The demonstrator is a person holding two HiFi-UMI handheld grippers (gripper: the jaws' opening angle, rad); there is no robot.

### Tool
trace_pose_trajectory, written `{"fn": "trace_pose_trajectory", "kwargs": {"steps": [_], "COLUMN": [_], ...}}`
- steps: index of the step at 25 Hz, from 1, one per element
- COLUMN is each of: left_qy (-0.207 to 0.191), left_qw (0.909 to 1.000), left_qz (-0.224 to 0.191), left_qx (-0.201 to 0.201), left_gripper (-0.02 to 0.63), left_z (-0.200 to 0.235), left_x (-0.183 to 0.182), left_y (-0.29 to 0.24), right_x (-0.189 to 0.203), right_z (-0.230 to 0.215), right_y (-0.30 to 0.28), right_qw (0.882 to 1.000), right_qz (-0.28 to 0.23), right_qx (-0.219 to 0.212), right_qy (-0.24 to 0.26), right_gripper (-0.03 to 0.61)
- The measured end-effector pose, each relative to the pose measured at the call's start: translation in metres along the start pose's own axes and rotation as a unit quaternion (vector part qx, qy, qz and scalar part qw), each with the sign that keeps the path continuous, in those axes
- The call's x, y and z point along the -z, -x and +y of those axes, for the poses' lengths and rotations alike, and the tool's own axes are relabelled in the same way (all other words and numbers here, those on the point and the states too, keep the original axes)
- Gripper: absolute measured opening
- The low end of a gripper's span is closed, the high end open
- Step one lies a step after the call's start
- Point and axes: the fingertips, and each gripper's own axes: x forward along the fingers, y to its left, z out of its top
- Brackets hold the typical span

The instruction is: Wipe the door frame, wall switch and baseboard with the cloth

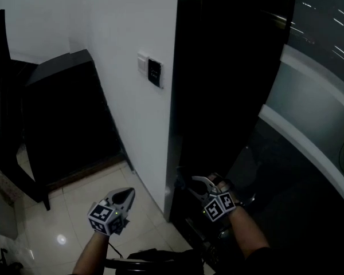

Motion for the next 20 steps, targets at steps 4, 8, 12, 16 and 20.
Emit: {"fn": "trace_pose_trajectory", "kwargs": {"steps": [4,8,12,16,20], "left_qy": [-0.001,0.005,0.003,0.005,0.011], "left_qw": [0.9994,0.9980,0.9974,0.9976,0.9981], "left_qz": [-0.010,-0.023,-0.037,-0.050,-0.051], "left_qx": [0.033,0.058,0.062,0.049,0.033], "left_gripper": [0.002,0.002,0.002,0.002,0.002], "left_z": [-0.011,-0.023,-0.019,-0.007,0.002], "left_x": [-0.004,-0.009,-0.019,-0.024,-0.021], "left_y": [-0.011,-0.022,-0.022,-0.015,-0.006], "right_x": [-0.022,-0.051,-0.073,-0.072,-0.052], "right_z": [-0.113,-0.231,-0.308,-0.336,-0.331], "right_y": [0.057,0.113,0.140,0.140,0.119], "right_qw": [0.991,0.966,0.943,0.937,0.941], "right_qz": [0.008,0.023,0.043,0.062,0.091], "right_qx": [0.125,0.236,0.301,0.316,0.290], "right_qy": [0.052,0.102,0.133,0.137,0.148], "right_gripper": [0.084,0.084,0.084,0.084,0.084]}}
